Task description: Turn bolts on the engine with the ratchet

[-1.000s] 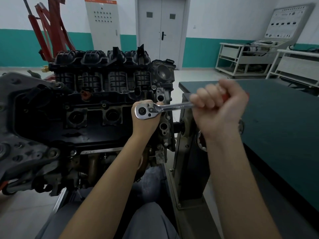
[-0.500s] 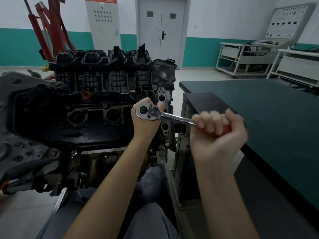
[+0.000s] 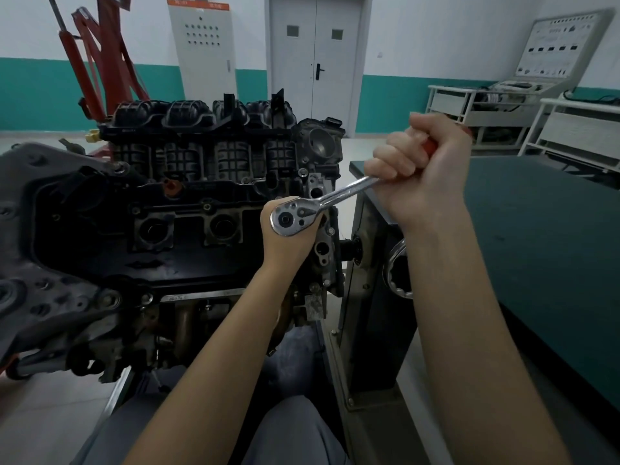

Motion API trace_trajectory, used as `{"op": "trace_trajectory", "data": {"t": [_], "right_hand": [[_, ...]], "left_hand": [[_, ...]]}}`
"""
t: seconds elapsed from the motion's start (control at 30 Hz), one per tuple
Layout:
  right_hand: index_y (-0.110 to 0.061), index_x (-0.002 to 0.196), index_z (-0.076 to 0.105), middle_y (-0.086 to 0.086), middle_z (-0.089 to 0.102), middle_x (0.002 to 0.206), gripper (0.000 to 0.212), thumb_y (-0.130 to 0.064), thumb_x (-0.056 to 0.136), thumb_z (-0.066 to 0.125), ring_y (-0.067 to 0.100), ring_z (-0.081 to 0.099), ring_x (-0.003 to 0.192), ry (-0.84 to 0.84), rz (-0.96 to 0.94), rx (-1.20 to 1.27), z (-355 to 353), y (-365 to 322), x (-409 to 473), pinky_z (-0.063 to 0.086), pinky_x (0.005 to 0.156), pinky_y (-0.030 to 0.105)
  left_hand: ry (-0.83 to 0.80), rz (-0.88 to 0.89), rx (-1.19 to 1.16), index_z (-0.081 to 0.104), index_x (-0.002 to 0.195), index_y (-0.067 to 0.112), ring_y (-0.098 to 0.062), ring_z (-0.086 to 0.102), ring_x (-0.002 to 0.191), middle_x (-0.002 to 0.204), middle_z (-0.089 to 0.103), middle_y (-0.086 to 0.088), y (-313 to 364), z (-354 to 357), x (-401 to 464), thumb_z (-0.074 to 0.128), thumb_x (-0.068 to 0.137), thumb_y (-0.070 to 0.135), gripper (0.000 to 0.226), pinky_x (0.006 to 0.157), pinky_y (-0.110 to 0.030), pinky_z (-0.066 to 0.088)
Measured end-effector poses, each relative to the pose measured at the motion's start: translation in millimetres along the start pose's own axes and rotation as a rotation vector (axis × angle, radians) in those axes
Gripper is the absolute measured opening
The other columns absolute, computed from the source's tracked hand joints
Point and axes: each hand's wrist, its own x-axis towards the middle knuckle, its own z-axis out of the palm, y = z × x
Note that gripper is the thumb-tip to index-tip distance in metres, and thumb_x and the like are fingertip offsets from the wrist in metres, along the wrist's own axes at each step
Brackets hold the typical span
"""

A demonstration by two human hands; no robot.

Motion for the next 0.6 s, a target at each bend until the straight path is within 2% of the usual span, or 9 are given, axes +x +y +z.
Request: {"op": "trace_trajectory", "data": {"t": [0.17, 0.27, 0.33, 0.47, 0.6], "right_hand": [[-0.020, 0.049, 0.031, -0.006, 0.023, 0.042, 0.041, -0.010, 0.087, 0.041, 0.010, 0.022, 0.038, 0.151, -0.235, 0.260, -33.0, 32.2, -54.9, 0.029, 0.041, 0.021], [-0.019, 0.049, 0.033, -0.005, 0.025, 0.044, 0.040, -0.011, 0.087, 0.040, 0.012, 0.026, 0.041, 0.183, -0.275, 0.348, -45.3, 49.3, -78.1, 0.035, 0.045, 0.024], [-0.019, 0.048, 0.032, -0.005, 0.024, 0.042, 0.040, -0.011, 0.086, 0.040, 0.012, 0.025, 0.040, 0.163, -0.283, 0.320, -44.5, 47.8, -76.6, 0.034, 0.044, 0.024], [-0.020, 0.047, 0.032, -0.007, 0.022, 0.039, 0.042, -0.009, 0.087, 0.039, 0.010, 0.020, 0.035, 0.087, -0.198, 0.167, -28.2, 19.9, -40.9, 0.026, 0.040, 0.019], [-0.019, 0.049, 0.031, -0.007, 0.022, 0.037, 0.039, -0.007, 0.085, 0.041, 0.009, 0.020, 0.031, 0.036, -0.020, 0.012, -1.3, -1.5, -1.4, 0.023, 0.036, 0.015]], "left_hand": [[0.053, -0.046, 0.043, 0.030, 0.051, 0.024, 0.000, 0.033, 0.041, 0.042, 0.036, 0.017, -0.6, 0.2, -1.4, 0.066, 0.081, 0.006, 0.050, 0.044, -0.012, 0.029], [0.051, -0.052, 0.067, 0.027, 0.051, 0.023, -0.001, 0.031, 0.038, 0.039, 0.033, 0.017, 2.3, 0.7, -2.3, 0.067, 0.082, 0.001, 0.055, 0.042, -0.011, 0.027], [0.034, -0.062, 0.051, 0.024, 0.049, 0.023, -0.002, 0.027, 0.036, 0.038, 0.028, 0.017, 3.2, 1.4, -1.1, 0.064, 0.082, -0.001, 0.058, 0.042, -0.011, 0.024], [0.015, -0.057, 0.022, 0.027, 0.049, 0.026, -0.002, 0.029, 0.041, 0.043, 0.032, 0.017, 2.0, 0.0, 0.3, 0.062, 0.081, 0.000, 0.054, 0.045, -0.013, 0.026], [-0.062, -0.030, -0.009, 0.039, 0.044, 0.034, 0.000, 0.035, 0.041, 0.044, 0.039, 0.017, 8.4, -0.3, -0.8, 0.061, 0.076, 0.025, 0.040, 0.045, -0.011, 0.029]]}}
